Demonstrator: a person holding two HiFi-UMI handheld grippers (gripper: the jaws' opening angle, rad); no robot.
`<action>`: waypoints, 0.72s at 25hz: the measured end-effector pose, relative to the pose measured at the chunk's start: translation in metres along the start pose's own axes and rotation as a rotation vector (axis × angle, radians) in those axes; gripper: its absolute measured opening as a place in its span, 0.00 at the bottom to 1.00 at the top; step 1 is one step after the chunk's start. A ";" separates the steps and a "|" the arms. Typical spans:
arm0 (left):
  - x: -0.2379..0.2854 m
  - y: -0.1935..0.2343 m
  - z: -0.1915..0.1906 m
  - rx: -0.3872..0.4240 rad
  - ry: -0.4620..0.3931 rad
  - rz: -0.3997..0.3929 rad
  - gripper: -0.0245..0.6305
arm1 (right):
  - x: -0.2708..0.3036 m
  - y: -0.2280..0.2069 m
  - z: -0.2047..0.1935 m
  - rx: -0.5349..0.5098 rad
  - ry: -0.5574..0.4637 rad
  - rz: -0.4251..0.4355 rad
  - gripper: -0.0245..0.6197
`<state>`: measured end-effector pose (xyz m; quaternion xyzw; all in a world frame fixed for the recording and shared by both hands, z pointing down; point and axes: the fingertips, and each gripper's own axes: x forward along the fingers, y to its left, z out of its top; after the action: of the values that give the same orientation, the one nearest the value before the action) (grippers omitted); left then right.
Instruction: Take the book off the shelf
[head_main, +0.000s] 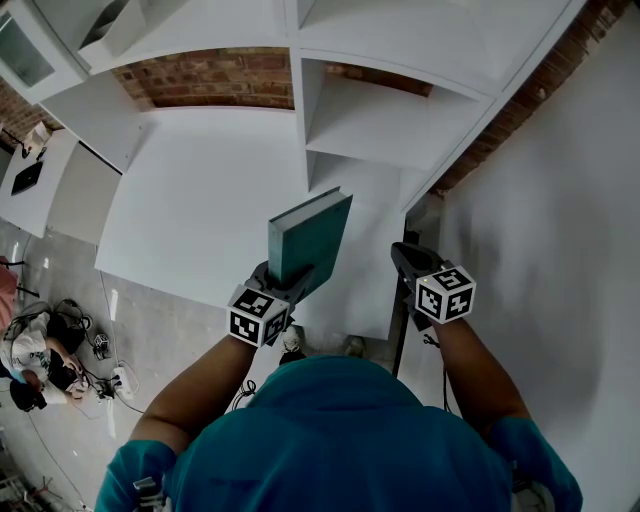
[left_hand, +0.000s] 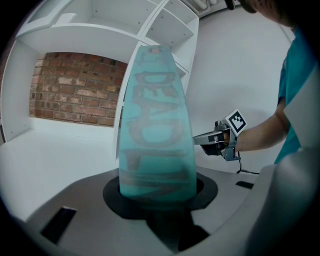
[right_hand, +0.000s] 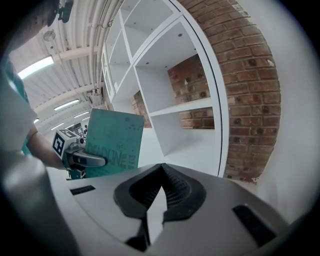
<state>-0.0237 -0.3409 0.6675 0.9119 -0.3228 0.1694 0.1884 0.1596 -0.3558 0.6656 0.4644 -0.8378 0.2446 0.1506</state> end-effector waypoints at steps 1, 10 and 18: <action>0.000 0.000 0.000 0.000 0.000 0.000 0.29 | 0.000 0.000 -0.001 0.000 0.002 0.000 0.07; 0.000 0.000 0.002 -0.010 -0.011 0.000 0.29 | 0.001 -0.002 -0.001 0.011 0.004 -0.003 0.07; -0.001 0.000 0.004 -0.008 -0.015 0.000 0.29 | 0.000 -0.001 0.001 0.014 0.000 -0.003 0.07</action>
<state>-0.0233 -0.3421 0.6635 0.9123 -0.3250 0.1613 0.1898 0.1604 -0.3567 0.6655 0.4667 -0.8353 0.2503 0.1475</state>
